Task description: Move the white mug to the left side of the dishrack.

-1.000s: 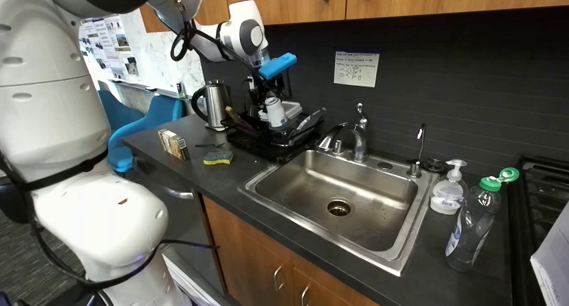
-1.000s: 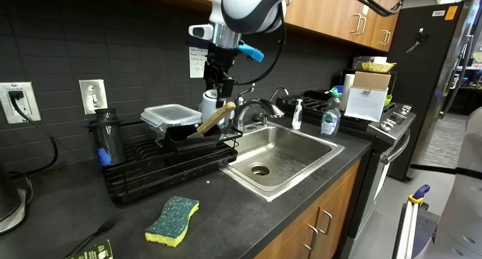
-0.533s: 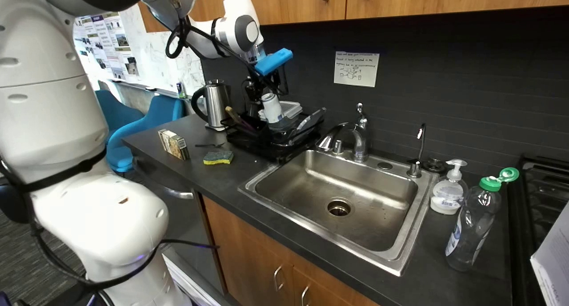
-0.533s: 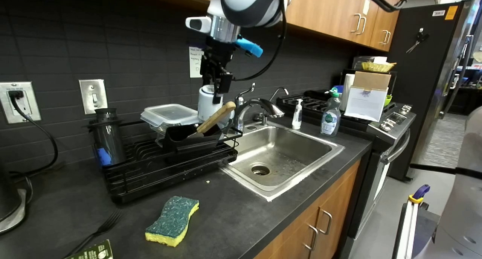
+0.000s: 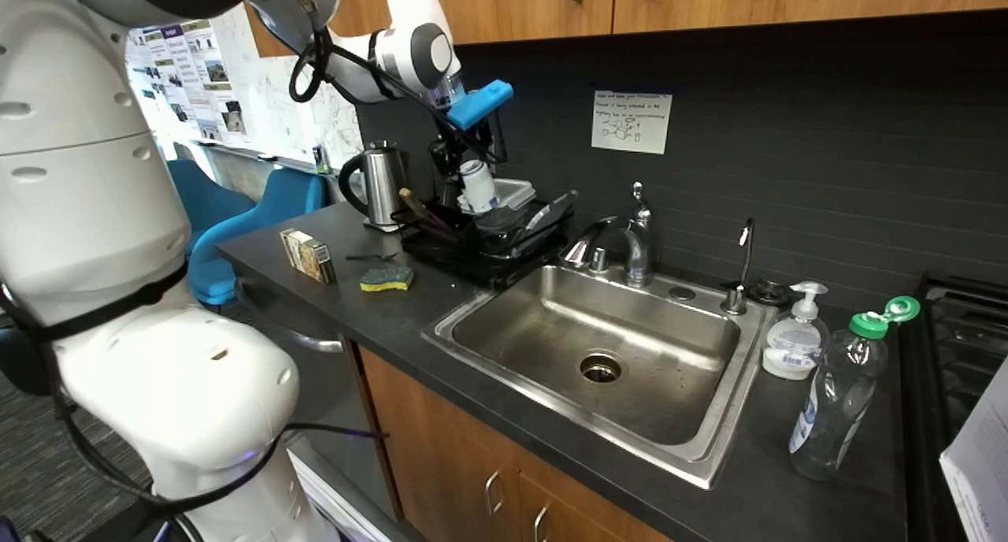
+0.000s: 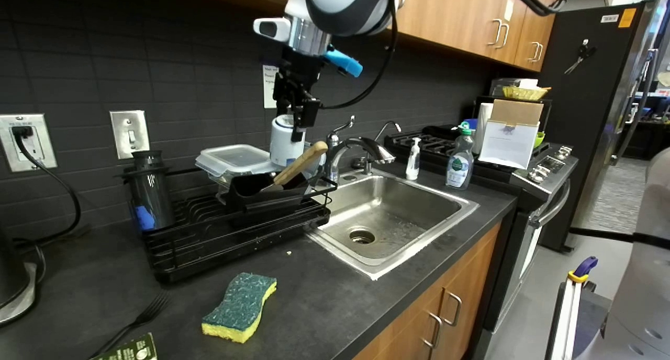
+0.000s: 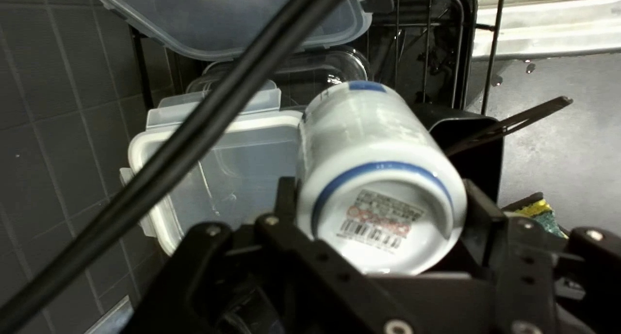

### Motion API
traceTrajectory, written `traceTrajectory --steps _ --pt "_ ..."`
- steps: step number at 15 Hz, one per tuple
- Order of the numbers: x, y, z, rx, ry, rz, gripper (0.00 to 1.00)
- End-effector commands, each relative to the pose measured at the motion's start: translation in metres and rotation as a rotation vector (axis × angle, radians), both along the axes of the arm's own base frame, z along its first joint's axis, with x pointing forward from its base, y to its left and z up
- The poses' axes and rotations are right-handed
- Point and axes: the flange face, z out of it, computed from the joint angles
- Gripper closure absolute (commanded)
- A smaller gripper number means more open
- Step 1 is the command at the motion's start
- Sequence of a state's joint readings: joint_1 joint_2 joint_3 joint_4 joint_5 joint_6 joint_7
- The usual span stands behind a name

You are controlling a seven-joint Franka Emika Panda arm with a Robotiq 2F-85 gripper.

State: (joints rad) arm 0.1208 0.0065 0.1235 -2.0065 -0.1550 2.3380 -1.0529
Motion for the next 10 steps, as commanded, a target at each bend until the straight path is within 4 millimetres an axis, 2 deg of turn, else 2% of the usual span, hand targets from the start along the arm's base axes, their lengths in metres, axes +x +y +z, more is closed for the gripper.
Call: traceTrajectory --steps 1,10 --pt "-0.002 0.003 0.012 -0.014 -0.046 0.010 0.47" --pt "0.001 0.015 0.019 -0.001 -0.093 0.038 0.47"
